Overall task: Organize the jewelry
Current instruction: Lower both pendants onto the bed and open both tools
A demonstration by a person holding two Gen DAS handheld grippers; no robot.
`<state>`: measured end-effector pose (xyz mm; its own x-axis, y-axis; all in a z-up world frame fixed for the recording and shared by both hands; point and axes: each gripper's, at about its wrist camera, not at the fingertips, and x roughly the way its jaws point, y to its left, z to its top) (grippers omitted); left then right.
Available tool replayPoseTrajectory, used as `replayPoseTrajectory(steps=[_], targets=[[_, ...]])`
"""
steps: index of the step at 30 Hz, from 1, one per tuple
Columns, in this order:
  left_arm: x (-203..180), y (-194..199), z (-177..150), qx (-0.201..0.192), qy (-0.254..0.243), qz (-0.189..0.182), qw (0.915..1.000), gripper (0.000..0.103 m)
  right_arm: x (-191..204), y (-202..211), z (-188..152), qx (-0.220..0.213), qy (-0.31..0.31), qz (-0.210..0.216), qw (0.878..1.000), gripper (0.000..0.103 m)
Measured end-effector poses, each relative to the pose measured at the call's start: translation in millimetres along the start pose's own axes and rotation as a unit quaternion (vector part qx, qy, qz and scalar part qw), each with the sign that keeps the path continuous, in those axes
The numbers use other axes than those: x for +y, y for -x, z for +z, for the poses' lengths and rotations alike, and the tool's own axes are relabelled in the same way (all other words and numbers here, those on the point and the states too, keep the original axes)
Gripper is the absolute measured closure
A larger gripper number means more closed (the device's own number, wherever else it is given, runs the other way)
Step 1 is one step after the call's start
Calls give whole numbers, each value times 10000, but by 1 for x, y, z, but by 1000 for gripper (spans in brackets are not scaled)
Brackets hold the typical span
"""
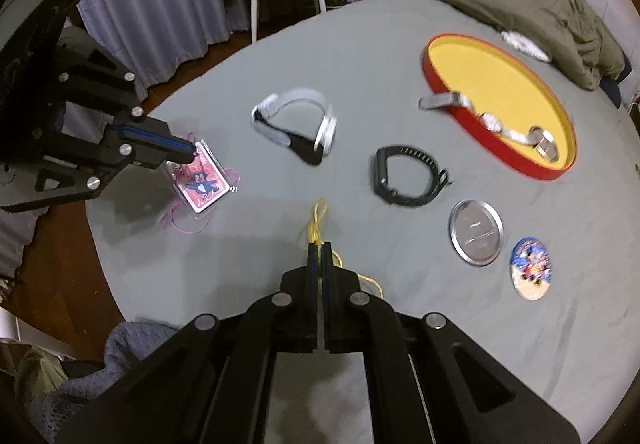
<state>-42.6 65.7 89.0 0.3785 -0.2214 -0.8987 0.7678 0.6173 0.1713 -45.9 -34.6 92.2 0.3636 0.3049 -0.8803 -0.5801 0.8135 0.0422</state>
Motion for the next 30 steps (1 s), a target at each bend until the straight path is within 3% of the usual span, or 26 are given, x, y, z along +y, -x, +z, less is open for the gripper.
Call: replayPoseTrajectory(steps=[10, 16, 22, 23, 24, 26, 28, 30], targets=[[-9, -41, -16, 341, -47, -76, 9994, 102, 12, -18, -5, 202, 113, 606, 9979, 100], [-13, -51, -22, 416, -100, -76, 9991, 102, 20, -44, -16, 749, 305, 744, 9939, 100], [-14, -50, -21, 377, -64, -79, 9992, 99, 17, -46, -20, 803, 226, 811, 9932, 100], [-14, -49, -21, 378, -62, -88, 9992, 88, 17, -45, -20, 794, 204, 821, 9932, 100], [-14, -48, -21, 379, -66, -100, 9992, 61, 16, -44, -19, 775, 182, 829, 9934, 100], [-18, -45, -21, 378, -158, -142, 9991, 30, 13, -41, -18, 721, 56, 935, 9930, 90], [-23, -43, -21, 375, -296, -68, 9988, 29, 9, -37, -18, 656, -75, 1076, 9920, 39], [-26, -39, -19, 373, -373, -31, 9986, 22, 9, -28, -17, 481, -107, 1135, 9923, 32]])
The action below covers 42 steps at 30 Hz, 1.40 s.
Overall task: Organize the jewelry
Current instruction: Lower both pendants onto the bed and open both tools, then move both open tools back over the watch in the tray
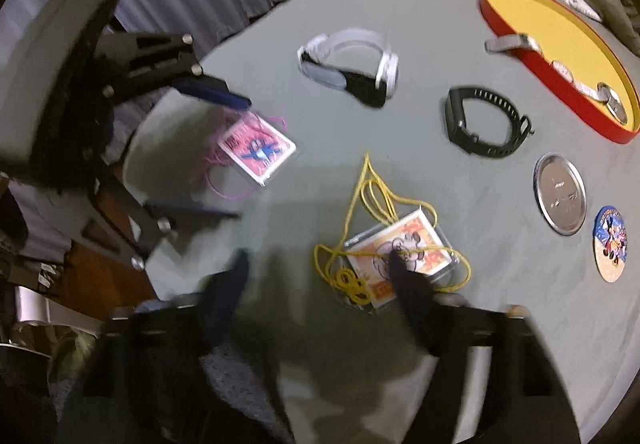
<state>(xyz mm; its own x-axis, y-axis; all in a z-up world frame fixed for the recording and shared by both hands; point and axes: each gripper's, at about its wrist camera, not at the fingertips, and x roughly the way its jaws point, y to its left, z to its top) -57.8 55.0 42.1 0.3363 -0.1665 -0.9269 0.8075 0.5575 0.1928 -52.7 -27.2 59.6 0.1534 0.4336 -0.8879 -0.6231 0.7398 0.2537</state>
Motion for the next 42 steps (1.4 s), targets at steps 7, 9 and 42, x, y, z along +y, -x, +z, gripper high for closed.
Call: replayPoseTrajectory(steps=[7, 9, 42], targets=[[6, 29, 16, -113, -33, 222, 9997, 10, -7, 30, 2, -534, -165, 29, 9984, 22], [10, 42, 24, -204, -27, 231, 9995, 9, -9, 36, 3, -572, -196, -65, 9981, 22], [106, 21, 256, -1152, 769, -216, 9901, 6, -211, 140, 110, -903, -1241, -1903, 9697, 21]])
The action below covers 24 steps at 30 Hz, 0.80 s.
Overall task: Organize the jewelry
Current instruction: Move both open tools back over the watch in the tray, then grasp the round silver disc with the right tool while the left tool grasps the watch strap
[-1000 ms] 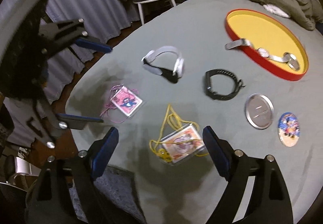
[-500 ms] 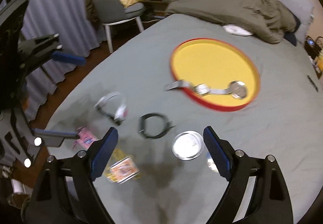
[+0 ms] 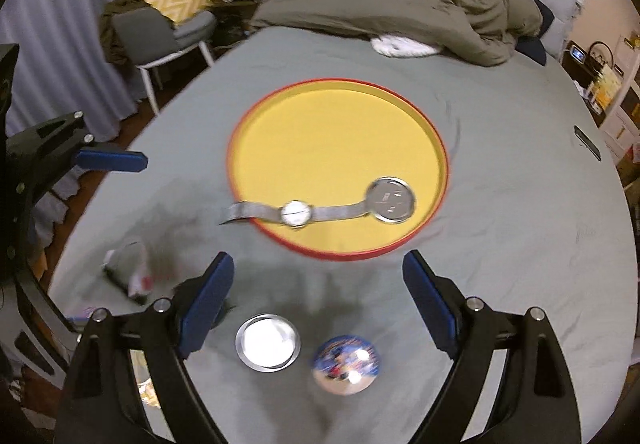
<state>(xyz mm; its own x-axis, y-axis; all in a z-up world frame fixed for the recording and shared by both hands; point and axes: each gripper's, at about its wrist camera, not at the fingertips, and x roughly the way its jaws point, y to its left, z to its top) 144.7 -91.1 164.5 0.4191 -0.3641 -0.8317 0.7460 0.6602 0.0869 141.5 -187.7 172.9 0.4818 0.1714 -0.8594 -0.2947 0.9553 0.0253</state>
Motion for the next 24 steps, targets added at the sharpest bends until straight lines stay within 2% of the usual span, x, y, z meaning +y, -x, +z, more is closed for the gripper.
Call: replayPoseTrajectory(steps=[3, 13, 17, 20, 22, 24], targets=[[9, -36, 9, 284, 234, 18, 9993, 6, -16, -25, 12, 96, -86, -85, 9999, 21], [38, -141, 15, 854, 449, 232, 9951, 6, -52, -111, 34, 294, -388, -132, 9987, 21], [47, -162, 14, 949, 461, 267, 9941, 6, -61, -138, 34, 322, -410, -215, 9984, 21], [51, -171, 19, 857, 459, 108, 9952, 6, -69, -155, 36, 362, -488, -247, 9978, 21], [48, -176, 22, 816, 371, -12, 9960, 6, -75, -163, 37, 370, -571, -255, 9974, 21], [42, -184, 28, 842, 195, 25, 9963, 6, -79, -170, 38, 404, -625, -301, 9968, 21]])
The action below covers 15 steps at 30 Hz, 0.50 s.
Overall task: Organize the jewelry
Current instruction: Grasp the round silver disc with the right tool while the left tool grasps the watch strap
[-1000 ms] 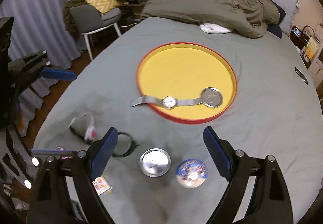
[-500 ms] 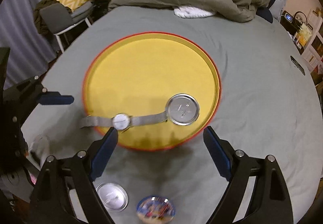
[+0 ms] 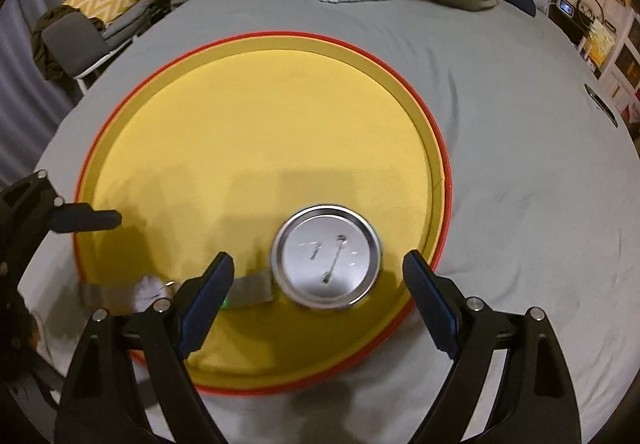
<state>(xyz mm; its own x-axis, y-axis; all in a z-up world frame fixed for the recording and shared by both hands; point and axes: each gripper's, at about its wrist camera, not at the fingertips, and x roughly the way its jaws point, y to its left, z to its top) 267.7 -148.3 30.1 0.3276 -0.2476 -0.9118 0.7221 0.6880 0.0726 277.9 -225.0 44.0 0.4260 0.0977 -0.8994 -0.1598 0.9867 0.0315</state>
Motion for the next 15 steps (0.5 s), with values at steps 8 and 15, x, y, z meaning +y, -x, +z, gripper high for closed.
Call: replayPoseTrajectory(steps=[8, 15], targets=[[-8, -35, 21, 154, -122, -38, 9998, 23, -5, -29, 5, 202, 20, -8, 9998, 21], [-4, -39, 21, -76, -206, -282, 9994, 32, -6, -37, 7, 193, 192, 64, 9996, 21]])
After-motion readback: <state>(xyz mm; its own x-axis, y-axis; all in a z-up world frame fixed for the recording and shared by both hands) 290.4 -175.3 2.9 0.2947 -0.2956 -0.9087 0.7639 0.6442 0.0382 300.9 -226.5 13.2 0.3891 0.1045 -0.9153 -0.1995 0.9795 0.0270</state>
